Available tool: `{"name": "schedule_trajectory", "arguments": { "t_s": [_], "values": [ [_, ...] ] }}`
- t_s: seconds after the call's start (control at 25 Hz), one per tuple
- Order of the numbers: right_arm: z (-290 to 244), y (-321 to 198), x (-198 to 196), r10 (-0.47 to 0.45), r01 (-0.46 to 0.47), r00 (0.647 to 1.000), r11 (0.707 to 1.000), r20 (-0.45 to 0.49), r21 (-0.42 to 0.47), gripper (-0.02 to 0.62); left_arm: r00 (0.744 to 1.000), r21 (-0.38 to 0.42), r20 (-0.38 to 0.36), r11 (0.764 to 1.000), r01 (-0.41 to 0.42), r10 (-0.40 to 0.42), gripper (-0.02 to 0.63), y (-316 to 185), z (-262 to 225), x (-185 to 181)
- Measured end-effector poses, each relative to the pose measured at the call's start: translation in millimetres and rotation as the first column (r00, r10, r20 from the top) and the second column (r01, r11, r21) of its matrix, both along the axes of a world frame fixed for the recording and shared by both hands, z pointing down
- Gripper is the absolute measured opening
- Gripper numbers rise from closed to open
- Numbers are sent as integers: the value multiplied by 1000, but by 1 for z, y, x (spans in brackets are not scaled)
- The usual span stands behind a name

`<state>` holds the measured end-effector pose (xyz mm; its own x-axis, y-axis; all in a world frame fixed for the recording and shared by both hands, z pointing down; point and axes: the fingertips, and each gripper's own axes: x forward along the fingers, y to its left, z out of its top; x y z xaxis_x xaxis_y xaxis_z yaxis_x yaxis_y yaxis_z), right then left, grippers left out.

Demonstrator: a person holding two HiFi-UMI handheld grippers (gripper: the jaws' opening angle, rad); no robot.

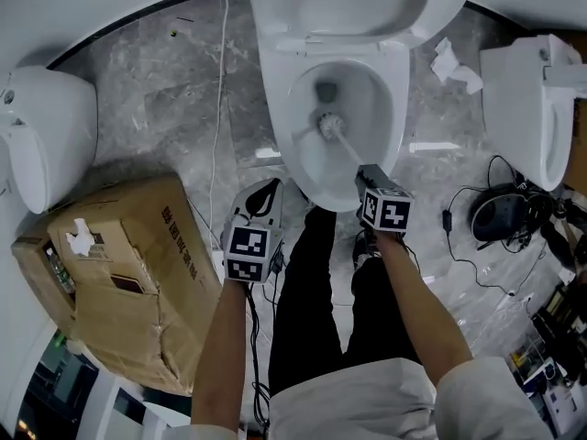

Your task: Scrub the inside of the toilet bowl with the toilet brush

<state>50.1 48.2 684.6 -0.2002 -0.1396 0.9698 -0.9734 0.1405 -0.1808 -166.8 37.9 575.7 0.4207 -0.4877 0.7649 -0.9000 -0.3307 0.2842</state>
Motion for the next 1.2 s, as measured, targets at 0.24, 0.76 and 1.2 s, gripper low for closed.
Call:
{"name": "schedule_trajectory", "arguments": {
  "t_s": [0.24, 0.76, 1.2],
  "values": [
    [-20, 18, 16, -65, 65, 998, 998, 22, -26, 175, 999, 59, 8, 997, 48, -48, 28, 13, -36, 19],
    [-261, 139, 101, -96, 27, 984, 913, 149, 406, 172, 937, 195, -37, 917, 347, -347, 28, 169, -183, 127],
    [-339, 265, 165, -194, 107, 969, 886, 151, 451, 169, 967, 305, 12, 922, 240, -255, 28, 277, -279, 193]
  ]
}}
